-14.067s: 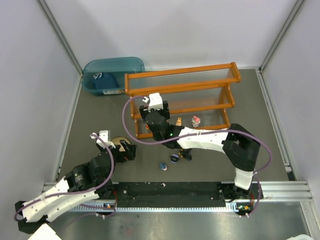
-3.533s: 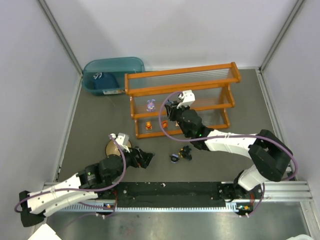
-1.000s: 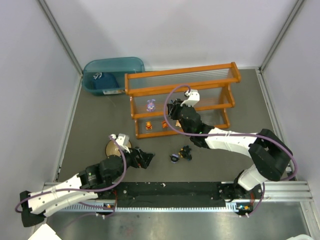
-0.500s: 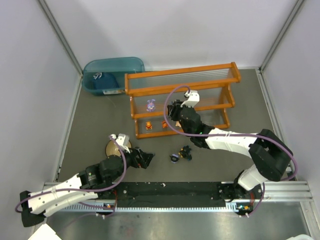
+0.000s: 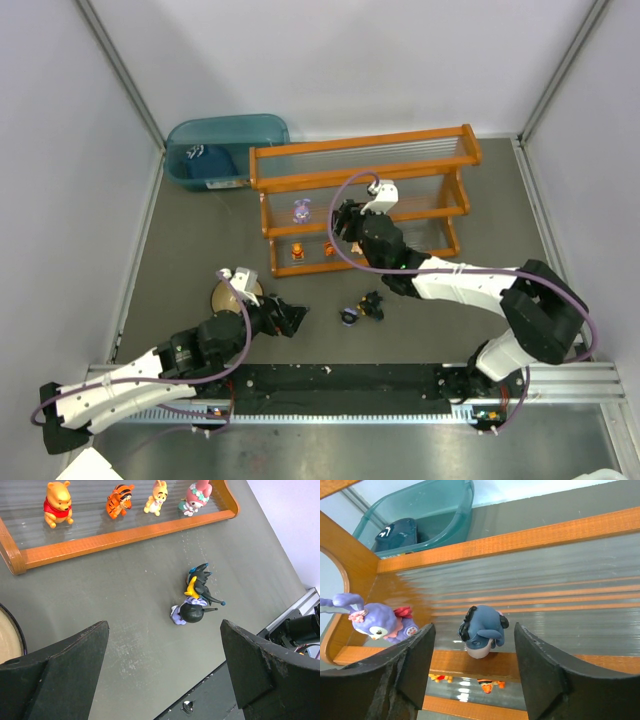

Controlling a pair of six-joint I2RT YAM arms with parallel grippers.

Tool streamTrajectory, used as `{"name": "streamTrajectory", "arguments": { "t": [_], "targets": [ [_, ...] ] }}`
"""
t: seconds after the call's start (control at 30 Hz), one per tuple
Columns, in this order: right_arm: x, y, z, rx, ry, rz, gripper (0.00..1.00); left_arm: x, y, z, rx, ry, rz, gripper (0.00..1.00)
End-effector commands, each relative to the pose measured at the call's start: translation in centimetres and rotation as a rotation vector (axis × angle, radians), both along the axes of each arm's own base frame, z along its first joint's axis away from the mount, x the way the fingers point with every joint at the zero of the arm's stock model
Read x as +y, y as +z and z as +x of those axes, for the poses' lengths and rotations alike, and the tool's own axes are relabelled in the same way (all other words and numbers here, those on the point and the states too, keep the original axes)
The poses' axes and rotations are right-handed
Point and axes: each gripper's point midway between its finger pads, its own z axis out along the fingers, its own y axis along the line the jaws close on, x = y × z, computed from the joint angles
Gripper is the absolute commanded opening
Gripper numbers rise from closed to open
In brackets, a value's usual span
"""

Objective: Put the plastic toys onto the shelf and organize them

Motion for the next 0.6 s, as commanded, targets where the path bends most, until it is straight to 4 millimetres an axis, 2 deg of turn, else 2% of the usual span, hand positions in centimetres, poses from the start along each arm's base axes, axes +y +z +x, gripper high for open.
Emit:
{"name": "streamTrajectory", "arguments": {
  "t": [0.0,0.17,0.37,0.47,0.53,0.57],
  "targets": [
    [-0.6,0.9,-0.1,-0.024,0.011,-0.001,0.66,-0.1,1.0,0.3,-0.035,0.007,-0.033,0.99],
    [-0.7,1.4,-0.2,-0.042,0.018,-0.005,0.71,-0.1,1.2,0.3,-0.037,0.010,-0.037,0.99],
    [-1.5,3.2,-0.8,-0.104,0.038,-0.030,0.73,0.4,1.4,0.4,-0.035,0.024,-0.025,0.99],
    [-2.1,4.4,-1.6,-0.151,0.064,-0.045,0.73,0.7,1.6,0.3,-0.034,0.028,-0.024,0.99],
    [-2.2,4.0,-2.3,-0.147,0.097,-0.074,0.73,0.8,1.9,0.3,-0.036,0.030,-0.027,0.99],
    [-2.5,4.8,-2.8,-0.160,0.110,-0.063,0.73,0.8,1.8,0.3,-0.035,0.030,-0.021,0.99]
  ]
}}
